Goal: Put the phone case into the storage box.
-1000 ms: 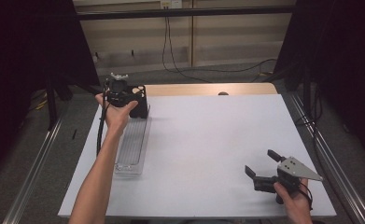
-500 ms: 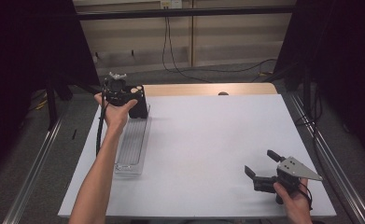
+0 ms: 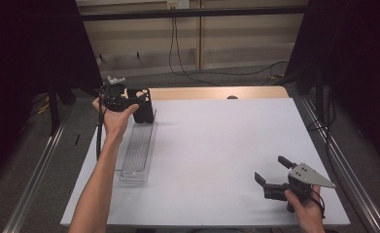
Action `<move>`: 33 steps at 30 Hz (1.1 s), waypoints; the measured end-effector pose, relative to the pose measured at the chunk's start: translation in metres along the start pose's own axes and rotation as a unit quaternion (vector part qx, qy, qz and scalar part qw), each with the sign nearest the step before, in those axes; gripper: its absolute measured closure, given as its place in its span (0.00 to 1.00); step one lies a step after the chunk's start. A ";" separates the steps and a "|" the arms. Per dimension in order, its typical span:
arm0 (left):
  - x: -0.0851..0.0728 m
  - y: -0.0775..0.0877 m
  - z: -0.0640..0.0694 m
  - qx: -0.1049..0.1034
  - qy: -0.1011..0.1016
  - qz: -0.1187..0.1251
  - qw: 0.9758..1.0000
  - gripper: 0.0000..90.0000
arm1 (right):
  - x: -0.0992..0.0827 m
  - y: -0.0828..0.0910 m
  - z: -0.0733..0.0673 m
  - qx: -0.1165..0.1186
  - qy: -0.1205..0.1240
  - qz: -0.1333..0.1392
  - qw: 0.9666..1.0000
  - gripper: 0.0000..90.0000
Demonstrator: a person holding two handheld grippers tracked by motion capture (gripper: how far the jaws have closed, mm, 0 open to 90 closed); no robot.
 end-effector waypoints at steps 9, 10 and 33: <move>-0.010 0.010 -0.005 -0.020 0.010 0.050 0.998 0.03 | 0.000 0.001 0.001 0.000 -0.003 0.001 1.000 0.00; -0.011 0.012 -0.006 -0.025 0.009 0.059 0.998 0.03 | 0.000 0.001 0.002 0.000 -0.004 0.001 1.000 0.00; -0.029 0.030 0.000 -0.040 0.000 0.127 0.991 0.03 | 0.000 0.005 0.004 -0.008 -0.005 0.006 1.000 0.00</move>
Point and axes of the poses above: each handheld gripper's, and its own axes: y roughly backward along the jaws, x roughly out of its top, z roughly to its right, the point moved 1 cm from there along -y, roughly forward along the jaws, and after that the axes turned 14 degrees about -y, right-handed, at the moved point
